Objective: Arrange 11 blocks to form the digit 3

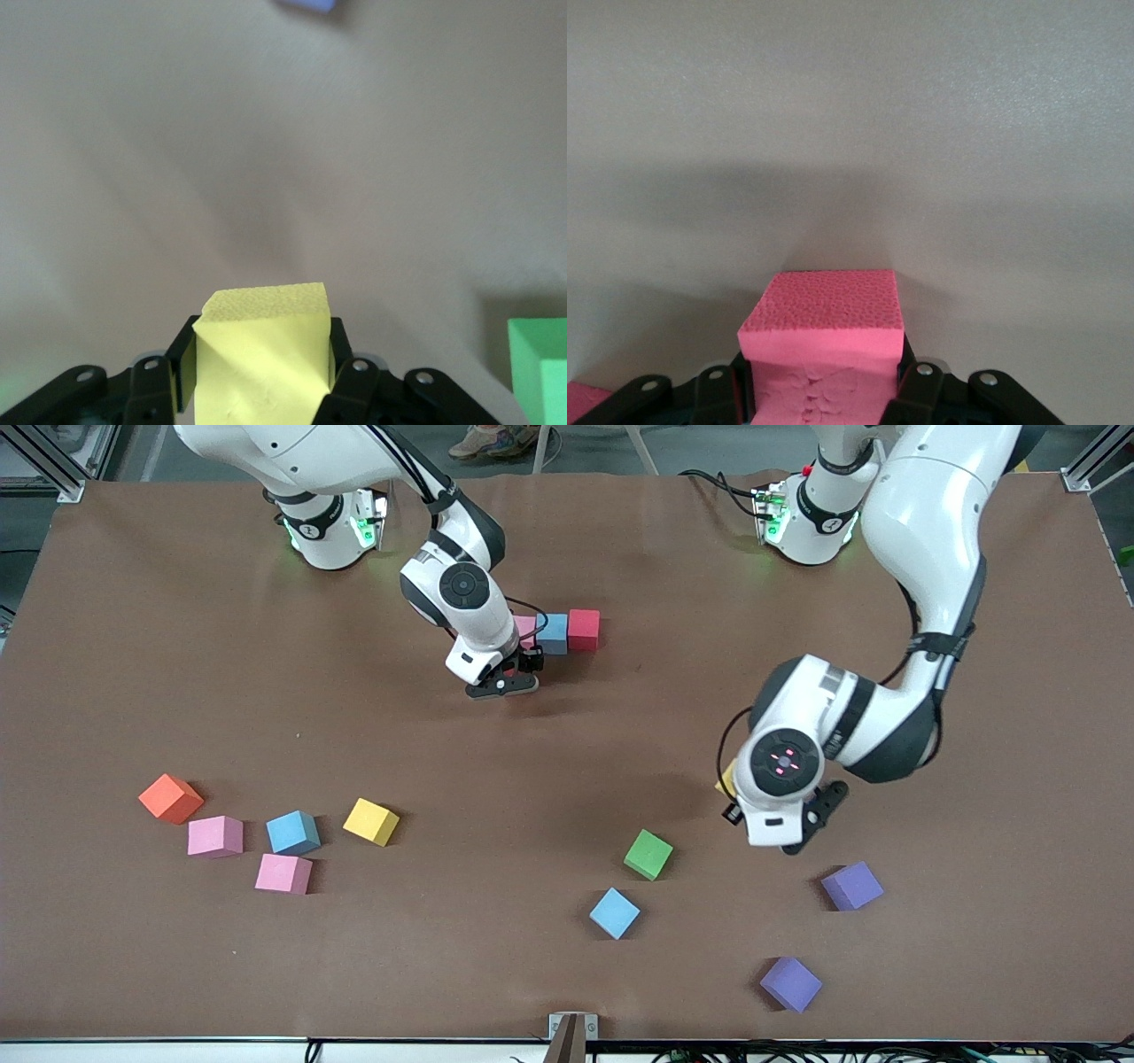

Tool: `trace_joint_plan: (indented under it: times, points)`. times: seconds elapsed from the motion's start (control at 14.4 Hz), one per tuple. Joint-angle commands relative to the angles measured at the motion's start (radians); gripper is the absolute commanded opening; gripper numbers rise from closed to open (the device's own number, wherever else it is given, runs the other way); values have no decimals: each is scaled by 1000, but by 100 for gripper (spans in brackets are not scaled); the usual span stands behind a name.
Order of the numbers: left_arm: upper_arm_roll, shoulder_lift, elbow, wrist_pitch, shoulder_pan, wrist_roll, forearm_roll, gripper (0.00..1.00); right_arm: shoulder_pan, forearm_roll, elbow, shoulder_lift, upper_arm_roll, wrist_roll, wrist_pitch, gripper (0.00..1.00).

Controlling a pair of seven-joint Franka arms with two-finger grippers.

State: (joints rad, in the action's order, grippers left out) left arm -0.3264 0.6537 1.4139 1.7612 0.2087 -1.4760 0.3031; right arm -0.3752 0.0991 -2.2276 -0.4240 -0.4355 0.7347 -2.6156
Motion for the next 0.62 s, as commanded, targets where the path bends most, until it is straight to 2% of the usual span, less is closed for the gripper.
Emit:
trace_joint_plan:
  times: [0.0,0.28,0.56]
  points:
    - [10,-60,95,1,55,-163,-22,24,6,-9,-26,11,-6,11,-1,23]
    - [-5,-42,93,12,90,-311,-24,23,6,-10,-26,14,-6,14,35,23]
    - [-5,-45,51,17,78,-374,-107,22,1,-10,-26,13,-6,40,35,24]
